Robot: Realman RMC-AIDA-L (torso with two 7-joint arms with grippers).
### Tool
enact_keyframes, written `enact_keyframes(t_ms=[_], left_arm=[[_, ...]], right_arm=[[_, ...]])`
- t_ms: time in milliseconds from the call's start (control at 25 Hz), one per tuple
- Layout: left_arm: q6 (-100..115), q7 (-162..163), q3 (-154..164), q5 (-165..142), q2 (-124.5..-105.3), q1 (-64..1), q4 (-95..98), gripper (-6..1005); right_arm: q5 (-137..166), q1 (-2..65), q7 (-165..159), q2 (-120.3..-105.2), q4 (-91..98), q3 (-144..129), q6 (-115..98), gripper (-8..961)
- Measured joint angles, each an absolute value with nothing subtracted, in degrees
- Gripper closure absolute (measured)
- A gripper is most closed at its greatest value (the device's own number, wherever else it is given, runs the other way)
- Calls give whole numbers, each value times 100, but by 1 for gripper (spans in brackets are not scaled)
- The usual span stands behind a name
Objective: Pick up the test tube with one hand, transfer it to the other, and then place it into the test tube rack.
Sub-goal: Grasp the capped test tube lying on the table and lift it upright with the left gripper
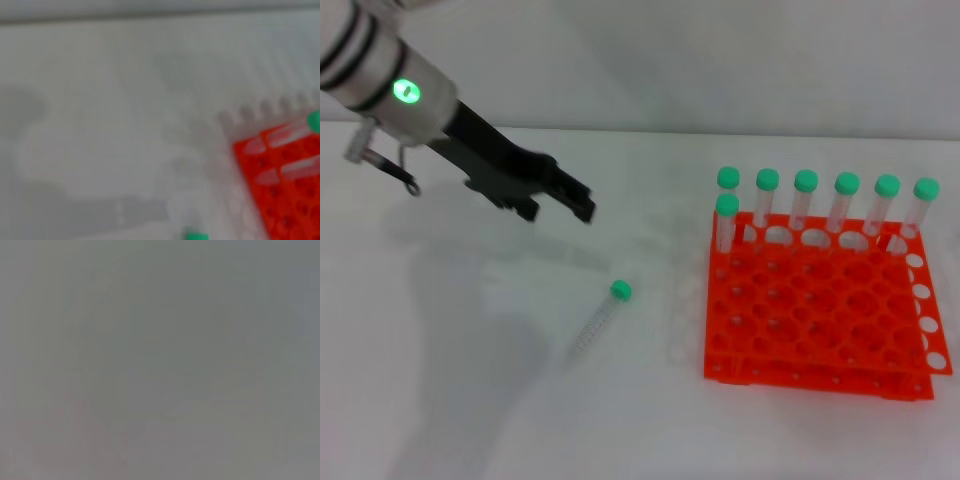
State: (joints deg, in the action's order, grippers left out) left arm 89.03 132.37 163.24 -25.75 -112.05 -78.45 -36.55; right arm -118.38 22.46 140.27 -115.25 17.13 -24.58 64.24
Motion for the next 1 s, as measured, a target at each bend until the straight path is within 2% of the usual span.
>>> enact_keyframes(t_ms=[160,480,1000], left_arm=[[8491,13785,16320,-3394,-11488,-8190,-3278,134],[7513,14309,16315,-4347,-11792,-8445,-2320,151],[7296,15216,16302,-5328,-11882,-8497,-1593,179]], right_arm=[[-11838,2262,14054,-11531,1707,-2463,6425,201],[-11838,2231,14054,-11532,1705,-2450,6425,207],[-11839,2211,14055,-11514,1705,-2443,6415,216]])
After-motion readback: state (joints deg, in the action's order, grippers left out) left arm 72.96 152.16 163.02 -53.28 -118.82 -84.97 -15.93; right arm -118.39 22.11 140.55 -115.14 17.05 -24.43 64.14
